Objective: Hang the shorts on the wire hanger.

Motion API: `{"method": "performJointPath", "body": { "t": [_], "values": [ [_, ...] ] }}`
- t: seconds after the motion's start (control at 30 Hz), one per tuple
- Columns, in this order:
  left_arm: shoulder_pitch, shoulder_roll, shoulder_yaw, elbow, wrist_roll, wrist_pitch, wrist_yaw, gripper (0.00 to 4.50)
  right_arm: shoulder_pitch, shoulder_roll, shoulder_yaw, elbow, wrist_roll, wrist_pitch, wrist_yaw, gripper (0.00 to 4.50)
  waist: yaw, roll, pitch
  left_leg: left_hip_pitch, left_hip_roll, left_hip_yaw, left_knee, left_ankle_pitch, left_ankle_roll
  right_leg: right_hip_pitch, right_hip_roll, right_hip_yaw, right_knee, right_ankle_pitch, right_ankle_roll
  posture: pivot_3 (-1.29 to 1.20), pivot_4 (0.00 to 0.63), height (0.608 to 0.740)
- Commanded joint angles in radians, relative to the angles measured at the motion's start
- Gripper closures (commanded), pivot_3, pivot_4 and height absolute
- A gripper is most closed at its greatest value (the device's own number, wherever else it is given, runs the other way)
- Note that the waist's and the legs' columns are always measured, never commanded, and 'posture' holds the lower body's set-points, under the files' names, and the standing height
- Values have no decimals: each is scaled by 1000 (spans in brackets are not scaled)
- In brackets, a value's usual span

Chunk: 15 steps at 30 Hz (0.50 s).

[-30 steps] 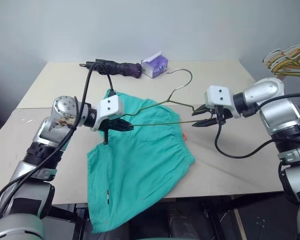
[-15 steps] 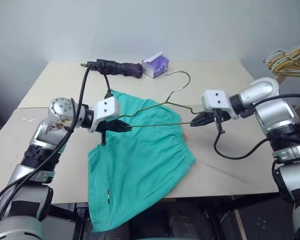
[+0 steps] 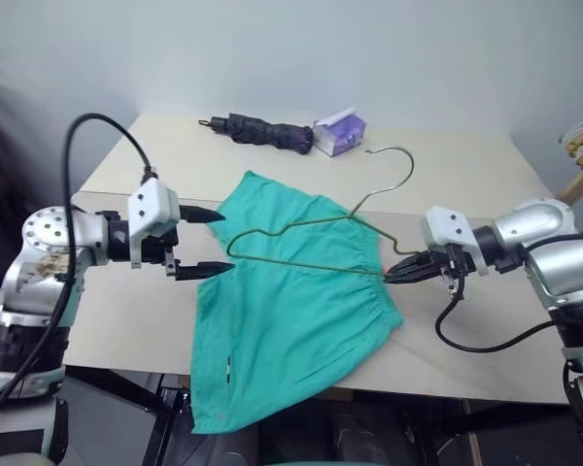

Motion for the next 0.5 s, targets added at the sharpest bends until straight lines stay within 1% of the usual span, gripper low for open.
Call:
{"method": "performJointPath", "body": {
  "t": [0.03,0.3,0.37,0.5],
  "values": [
    [34,28,117,-104,-75,74,76,15,15,-13,-74,-6,35,33,-28,4500,25,0,0,0,0,0,0,0,0,0,0,0,0,0,0,483,61,740],
    [78,34,298,-191,-257,205,172,15,43,-14,-121,71,71,56,-17,4500,137,0,1,-3,0,0,1,-1,0,-1,0,-2,-2,-1,1,518,84,740],
    [97,44,313,-206,-250,186,178,15,40,-10,-128,94,75,82,-28,4500,161,1,1,-3,0,0,1,-1,0,-2,0,-2,-2,-1,1,522,92,740],
    [93,61,341,-216,-280,198,207,15,34,-6,-141,154,77,131,-41,4500,225,1,2,-10,1,1,1,-1,-2,-10,0,-2,-1,-2,-1,532,107,740]
  ]
}}
